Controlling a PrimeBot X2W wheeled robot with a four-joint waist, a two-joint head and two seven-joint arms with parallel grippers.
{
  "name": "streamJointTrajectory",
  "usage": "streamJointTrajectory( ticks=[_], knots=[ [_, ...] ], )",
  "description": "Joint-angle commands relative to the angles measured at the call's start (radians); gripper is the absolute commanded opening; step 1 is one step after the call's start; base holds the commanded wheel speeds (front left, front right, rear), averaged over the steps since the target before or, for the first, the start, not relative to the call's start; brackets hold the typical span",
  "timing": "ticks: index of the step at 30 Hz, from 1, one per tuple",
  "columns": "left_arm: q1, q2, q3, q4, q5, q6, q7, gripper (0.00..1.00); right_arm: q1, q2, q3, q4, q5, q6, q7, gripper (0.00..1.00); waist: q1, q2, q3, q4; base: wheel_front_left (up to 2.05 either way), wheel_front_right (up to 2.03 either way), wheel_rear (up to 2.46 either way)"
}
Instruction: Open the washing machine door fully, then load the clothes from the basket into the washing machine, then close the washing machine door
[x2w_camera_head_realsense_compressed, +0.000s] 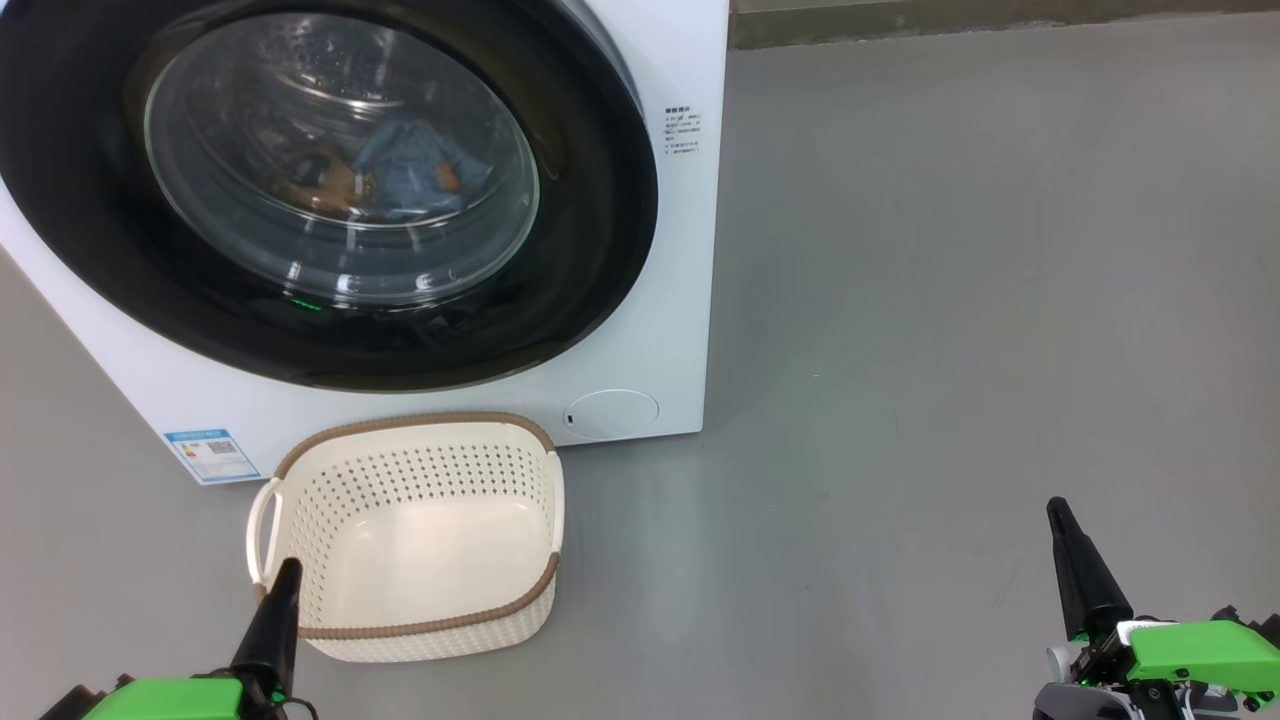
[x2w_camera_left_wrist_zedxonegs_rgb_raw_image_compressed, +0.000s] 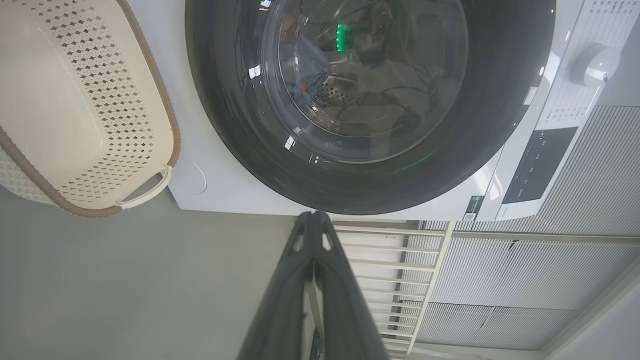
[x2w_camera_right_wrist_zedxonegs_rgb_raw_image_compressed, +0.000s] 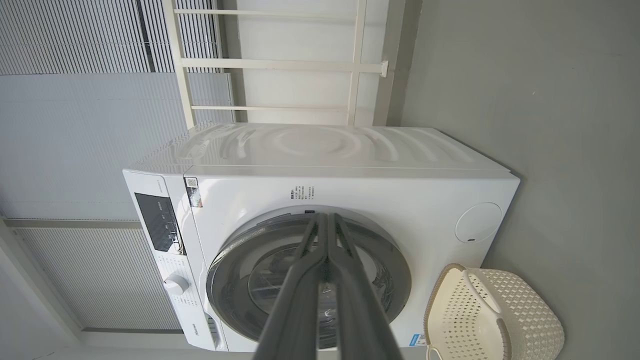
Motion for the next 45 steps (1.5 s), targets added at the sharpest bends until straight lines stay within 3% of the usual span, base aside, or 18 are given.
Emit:
streamJointTrajectory(
  ticks=[1,45],
  knots=[
    [-0.041,0.021,0.029,-0.020,-0.008,-0.010,0.006,0.00,-0.025,-0.001,0.022,-0.025,0.001,0.002,0.007,0.00,-0.0001,0.0000,0.000,0.000,0.00,0.00,0.00],
    [-0.041,0.021,0.028,-0.020,-0.008,-0.010,0.006,0.00,-0.026,-0.001,0.021,-0.025,0.000,0.002,0.008,0.00,-0.0001,0.0000,0.000,0.000,0.00,0.00,0.00]
  ],
)
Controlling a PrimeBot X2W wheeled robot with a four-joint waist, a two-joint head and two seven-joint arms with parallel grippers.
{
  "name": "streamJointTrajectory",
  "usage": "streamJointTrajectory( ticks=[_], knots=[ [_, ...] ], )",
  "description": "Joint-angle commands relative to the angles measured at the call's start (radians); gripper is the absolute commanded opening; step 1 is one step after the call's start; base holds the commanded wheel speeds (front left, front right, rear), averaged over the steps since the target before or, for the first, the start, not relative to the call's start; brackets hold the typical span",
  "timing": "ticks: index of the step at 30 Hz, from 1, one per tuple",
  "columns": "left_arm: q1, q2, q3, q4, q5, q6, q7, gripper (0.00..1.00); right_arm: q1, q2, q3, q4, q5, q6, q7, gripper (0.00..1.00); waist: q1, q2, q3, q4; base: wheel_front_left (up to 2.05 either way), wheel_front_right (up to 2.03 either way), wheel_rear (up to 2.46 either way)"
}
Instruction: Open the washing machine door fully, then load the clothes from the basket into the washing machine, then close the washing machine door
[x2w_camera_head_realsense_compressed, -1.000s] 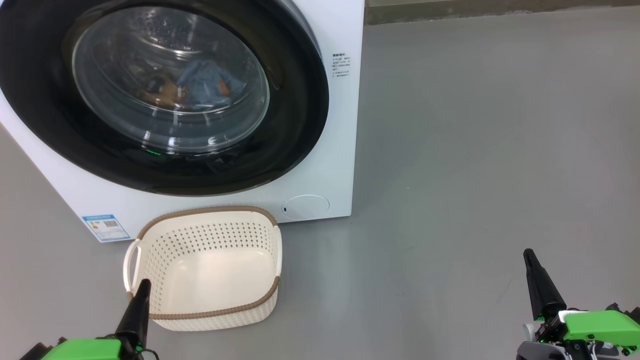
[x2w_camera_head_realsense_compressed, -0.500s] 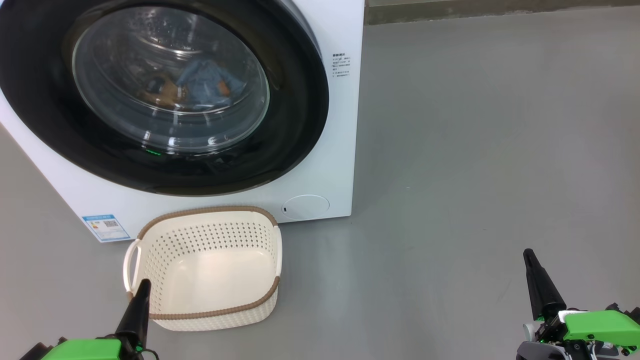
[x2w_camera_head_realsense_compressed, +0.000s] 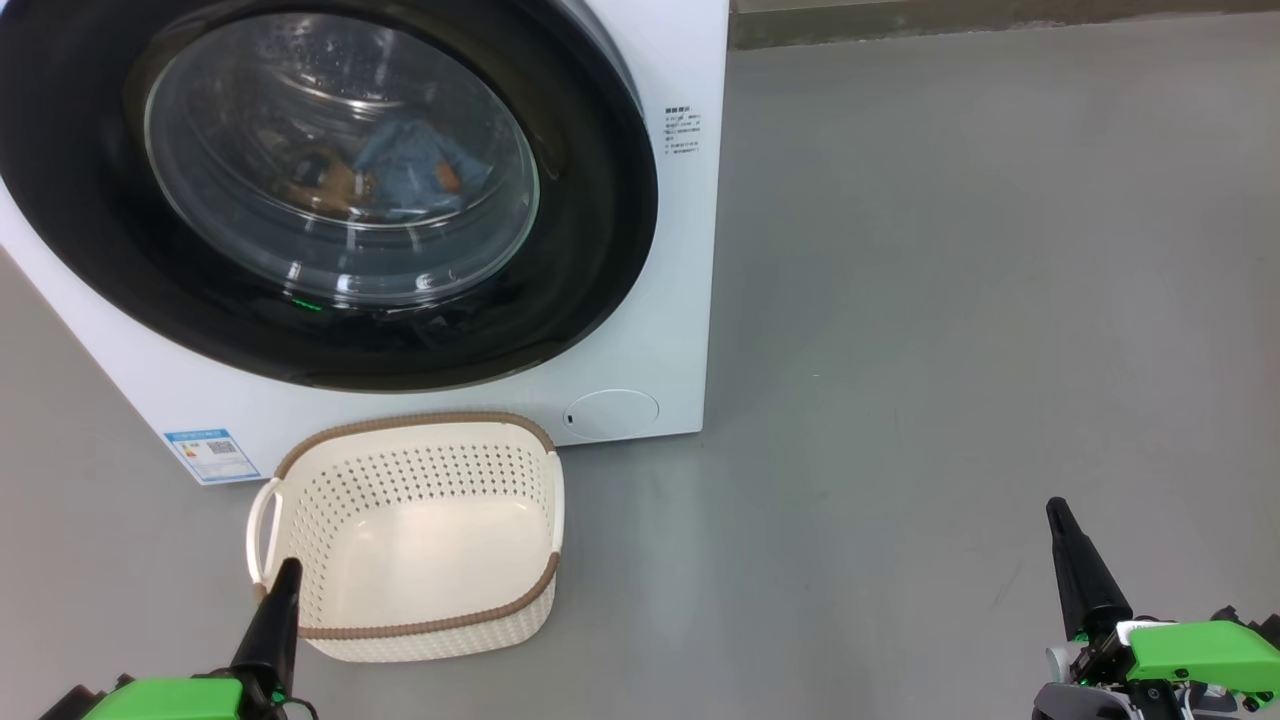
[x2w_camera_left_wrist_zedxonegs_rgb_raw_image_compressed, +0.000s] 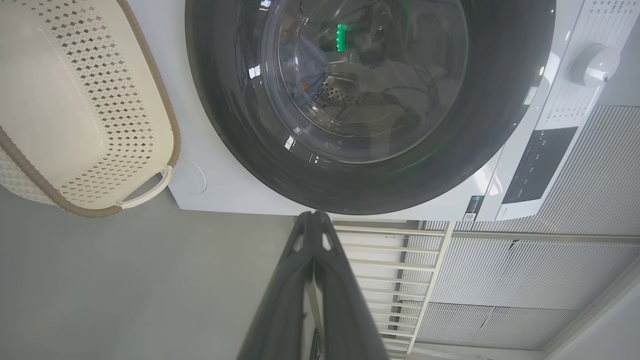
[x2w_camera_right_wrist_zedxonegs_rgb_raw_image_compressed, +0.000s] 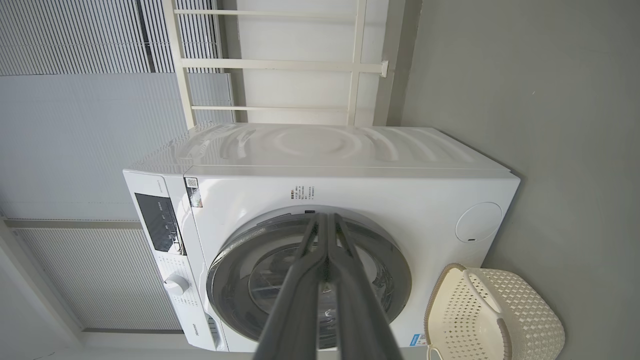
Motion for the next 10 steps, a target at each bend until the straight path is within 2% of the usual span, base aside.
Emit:
streamJointTrajectory(
  ticks=[1,10],
  knots=[
    [-0.041,0.021,0.029,-0.020,-0.008,-0.010,0.006,0.00,-0.026,-0.002,0.022,-0.025,0.001,0.002,0.008,0.00,0.0000,-0.0001,0.000,0.000,0.00,0.00,0.00],
    [-0.041,0.021,0.029,-0.020,-0.008,-0.010,0.006,0.00,-0.026,-0.002,0.022,-0.025,0.000,0.002,0.008,0.00,0.0000,-0.0001,0.000,0.000,0.00,0.00,0.00]
  ],
)
